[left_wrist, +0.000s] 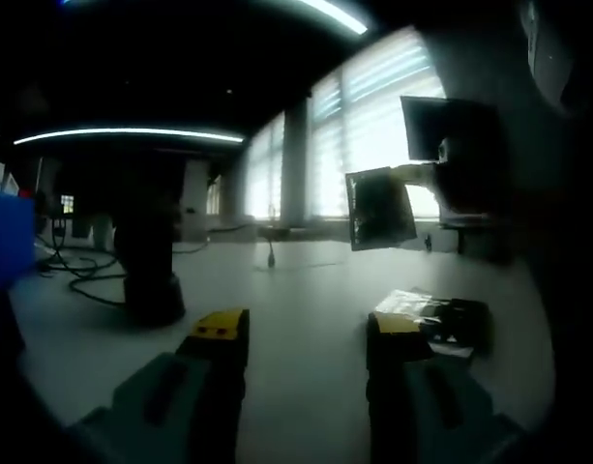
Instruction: Clip sheet goods on table flip sheet goods clip sheet goods scan sheet goods put sheet goods back to table
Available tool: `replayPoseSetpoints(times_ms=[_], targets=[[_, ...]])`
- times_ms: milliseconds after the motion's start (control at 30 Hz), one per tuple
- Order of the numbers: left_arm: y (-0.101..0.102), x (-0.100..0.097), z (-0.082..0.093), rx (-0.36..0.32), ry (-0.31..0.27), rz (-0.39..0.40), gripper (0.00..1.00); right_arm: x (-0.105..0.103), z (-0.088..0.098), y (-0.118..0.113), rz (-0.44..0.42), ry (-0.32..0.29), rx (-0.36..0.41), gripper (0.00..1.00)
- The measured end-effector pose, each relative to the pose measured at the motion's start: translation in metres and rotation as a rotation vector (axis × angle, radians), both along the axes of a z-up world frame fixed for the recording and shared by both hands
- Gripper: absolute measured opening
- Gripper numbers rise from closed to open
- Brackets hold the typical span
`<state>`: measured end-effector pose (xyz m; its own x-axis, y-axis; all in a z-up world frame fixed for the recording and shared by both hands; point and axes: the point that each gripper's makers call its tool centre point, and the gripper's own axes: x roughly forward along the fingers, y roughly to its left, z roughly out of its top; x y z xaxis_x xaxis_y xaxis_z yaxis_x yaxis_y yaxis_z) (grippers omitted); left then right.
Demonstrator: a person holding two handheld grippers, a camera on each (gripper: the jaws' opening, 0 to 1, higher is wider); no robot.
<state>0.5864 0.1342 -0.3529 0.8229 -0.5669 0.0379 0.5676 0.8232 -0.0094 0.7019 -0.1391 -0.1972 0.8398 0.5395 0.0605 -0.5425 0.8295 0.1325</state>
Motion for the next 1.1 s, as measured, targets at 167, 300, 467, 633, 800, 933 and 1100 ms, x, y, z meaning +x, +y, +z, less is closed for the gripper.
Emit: replayPoseSetpoints(times_ms=[167,300,467,633,800,933,1100], targets=[[0.001,0.0,0.0,-0.008,0.003,0.006,0.41,0.008,0.011,0.005,-0.014,-0.038,0.022,0.0],[0.001,0.0,0.001,-0.008,0.002,0.008,0.41,0.013,0.016,0.014,0.0,-0.054,0.035,0.0],[0.0,-0.001,0.0,0.004,-0.003,0.004,0.41,0.021,0.015,0.026,0.004,-0.044,0.048,0.0],[0.002,0.0,0.002,-0.009,-0.005,0.01,0.41,0.029,0.019,0.036,-0.004,-0.042,0.071,0.0],[0.001,-0.001,0.002,-0.001,-0.009,0.007,0.41,0.042,0.029,0.045,-0.01,-0.042,0.129,0.0],[0.002,-0.001,0.003,-0.007,-0.01,0.009,0.41,0.047,0.032,0.053,-0.016,-0.04,0.151,0.0],[0.002,-0.001,0.003,-0.007,-0.012,0.006,0.4,0.058,0.029,0.062,-0.025,-0.028,0.166,0.0]])
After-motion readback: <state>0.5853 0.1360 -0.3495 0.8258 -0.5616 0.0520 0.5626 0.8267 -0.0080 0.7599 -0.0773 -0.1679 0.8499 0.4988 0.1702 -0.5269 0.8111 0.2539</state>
